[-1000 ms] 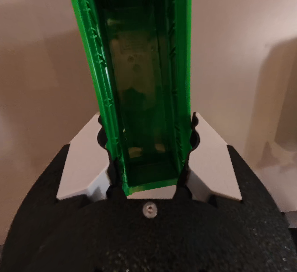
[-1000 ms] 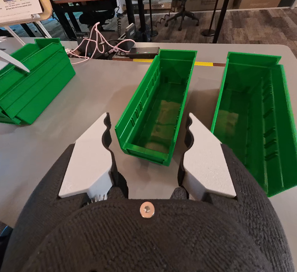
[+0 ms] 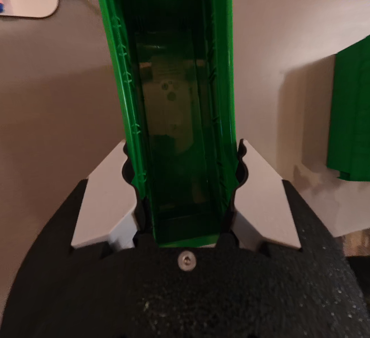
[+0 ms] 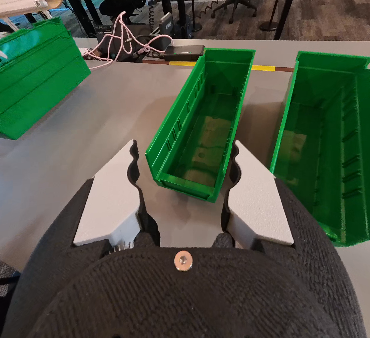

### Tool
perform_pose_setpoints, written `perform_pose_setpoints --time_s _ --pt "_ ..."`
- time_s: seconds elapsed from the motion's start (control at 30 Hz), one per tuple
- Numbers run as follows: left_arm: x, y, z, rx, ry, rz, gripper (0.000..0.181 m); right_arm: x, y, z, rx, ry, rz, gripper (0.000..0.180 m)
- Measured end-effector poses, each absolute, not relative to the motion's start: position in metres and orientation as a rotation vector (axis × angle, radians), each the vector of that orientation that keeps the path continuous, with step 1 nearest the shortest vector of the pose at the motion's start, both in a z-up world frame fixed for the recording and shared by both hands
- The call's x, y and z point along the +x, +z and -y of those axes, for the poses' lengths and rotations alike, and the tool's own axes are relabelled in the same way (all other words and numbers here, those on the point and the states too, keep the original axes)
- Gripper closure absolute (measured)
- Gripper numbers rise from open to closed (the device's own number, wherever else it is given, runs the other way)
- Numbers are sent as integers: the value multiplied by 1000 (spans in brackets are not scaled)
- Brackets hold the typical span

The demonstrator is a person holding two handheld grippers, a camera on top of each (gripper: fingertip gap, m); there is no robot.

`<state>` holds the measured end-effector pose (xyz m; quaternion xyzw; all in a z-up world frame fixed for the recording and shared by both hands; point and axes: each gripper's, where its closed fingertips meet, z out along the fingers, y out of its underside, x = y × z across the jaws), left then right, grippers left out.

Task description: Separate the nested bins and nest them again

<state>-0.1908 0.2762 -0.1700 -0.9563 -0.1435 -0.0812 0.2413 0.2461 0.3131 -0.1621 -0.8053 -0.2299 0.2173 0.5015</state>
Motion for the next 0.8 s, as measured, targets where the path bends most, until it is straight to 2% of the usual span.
perform_pose_setpoints --time_s 0.13,0.4,0.63,0.73,0.77,0.8 --pt "-181 -171 -280 -2609 -290 375 76 244 -164 -313 -1953 526 562 87" --pt "-182 -201 -276 -2685 -151 347 71 241 -167 -312 -1962 538 574 87" --pt "-178 -219 -274 -2806 7 319 39 236 -171 -311 -1979 539 591 87" --pt "-179 -219 -278 -2827 28 367 45 234 -172 -310 -1978 535 602 87" --pt "-183 -219 -277 -2842 66 381 55 233 -172 -309 -1978 536 605 87" --pt "-184 -219 -277 -2855 70 386 58 232 -172 -309 -1979 538 608 87"
